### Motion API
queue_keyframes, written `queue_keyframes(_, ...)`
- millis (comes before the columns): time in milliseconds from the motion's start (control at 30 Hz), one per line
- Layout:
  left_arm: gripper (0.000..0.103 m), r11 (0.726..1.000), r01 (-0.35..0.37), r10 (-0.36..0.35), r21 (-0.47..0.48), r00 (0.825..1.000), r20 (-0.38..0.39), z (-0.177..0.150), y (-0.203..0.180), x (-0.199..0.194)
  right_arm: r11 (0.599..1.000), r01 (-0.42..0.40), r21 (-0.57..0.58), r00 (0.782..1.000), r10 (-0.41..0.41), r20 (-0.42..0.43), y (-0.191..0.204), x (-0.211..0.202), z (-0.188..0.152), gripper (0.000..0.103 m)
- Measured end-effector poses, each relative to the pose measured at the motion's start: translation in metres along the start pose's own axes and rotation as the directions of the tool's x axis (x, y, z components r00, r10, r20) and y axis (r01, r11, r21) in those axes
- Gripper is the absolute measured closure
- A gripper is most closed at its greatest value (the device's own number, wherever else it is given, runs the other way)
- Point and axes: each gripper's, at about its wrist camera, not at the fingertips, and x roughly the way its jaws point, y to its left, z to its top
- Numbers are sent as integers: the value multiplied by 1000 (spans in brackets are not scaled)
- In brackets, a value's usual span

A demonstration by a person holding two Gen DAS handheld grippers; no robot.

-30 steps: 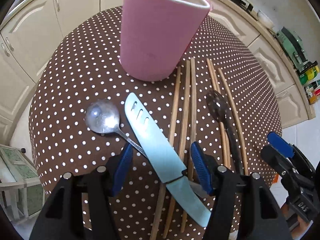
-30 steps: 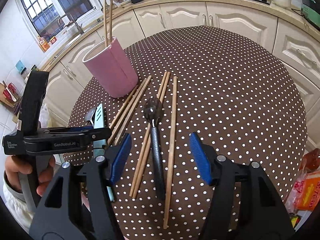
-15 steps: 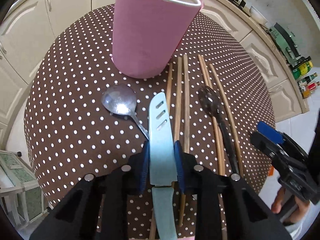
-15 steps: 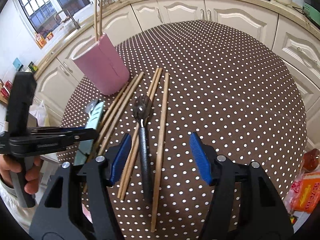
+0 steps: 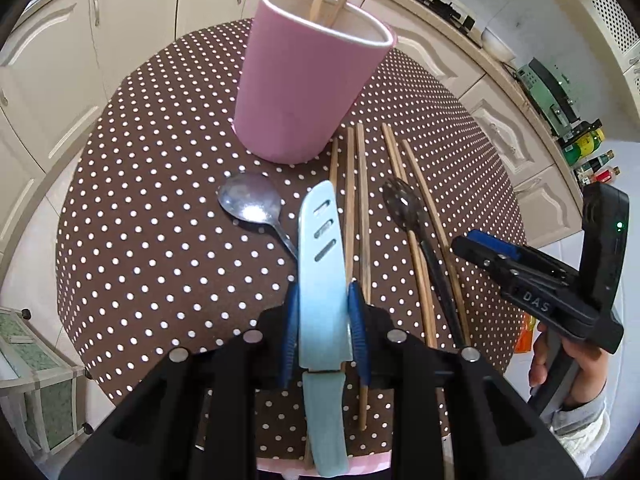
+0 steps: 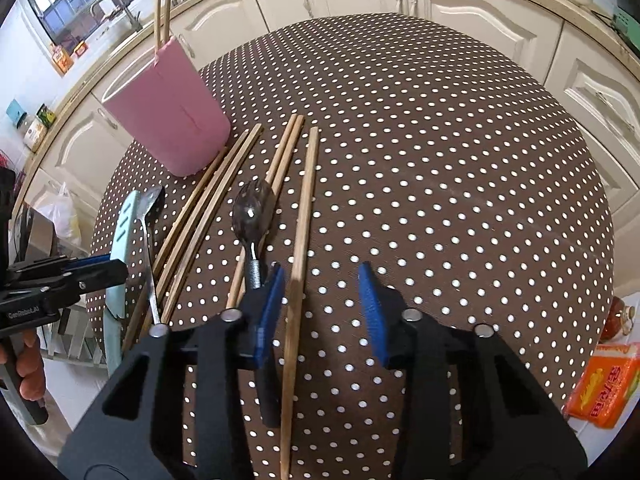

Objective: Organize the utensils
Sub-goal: 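Grasp a wooden chopstick with the right tool while the left tool lifts the knife, then insert the knife with the left tool while the right tool inserts the chopstick into the pink cup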

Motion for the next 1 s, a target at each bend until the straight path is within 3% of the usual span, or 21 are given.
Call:
queue_keyframes(100,79,1000,11,-11,-10,1000,10,-2,7,-8,999,38,-32,999,-39,-23,10,8,7,70)
queue_keyframes(200,79,1000,21,-21,-14,999,32,-3,11,-16,995,70,-73,996,-73,-47,24,20,11,81)
queue_keyframes(267,79,999,31,-31,-12,998,52,-2,12,-23,989,108,-104,993,-113,-45,36,24,14,95)
queue_keyframes(400,79,999,47,-47,-1,993,105,1,7,-38,993,83,-84,996,-85,-19,43,22,15,97)
queue_keyframes(600,79,997,62,-68,40,982,175,5,-9,-58,999,27,-40,991,-22,129,47,-16,20,97)
queue_keyframes(700,79,994,87,-98,61,975,198,6,-16,-67,998,-28,-49,978,37,207,55,-35,22,97)
queue_keyframes(800,79,992,85,-103,89,969,223,6,-23,-74,994,-94,-61,949,108,296,66,-52,25,97)
queue_keyframes(1000,81,987,97,-128,129,958,258,4,-34,-86,984,-162,-71,905,176,387,69,-69,26,97)
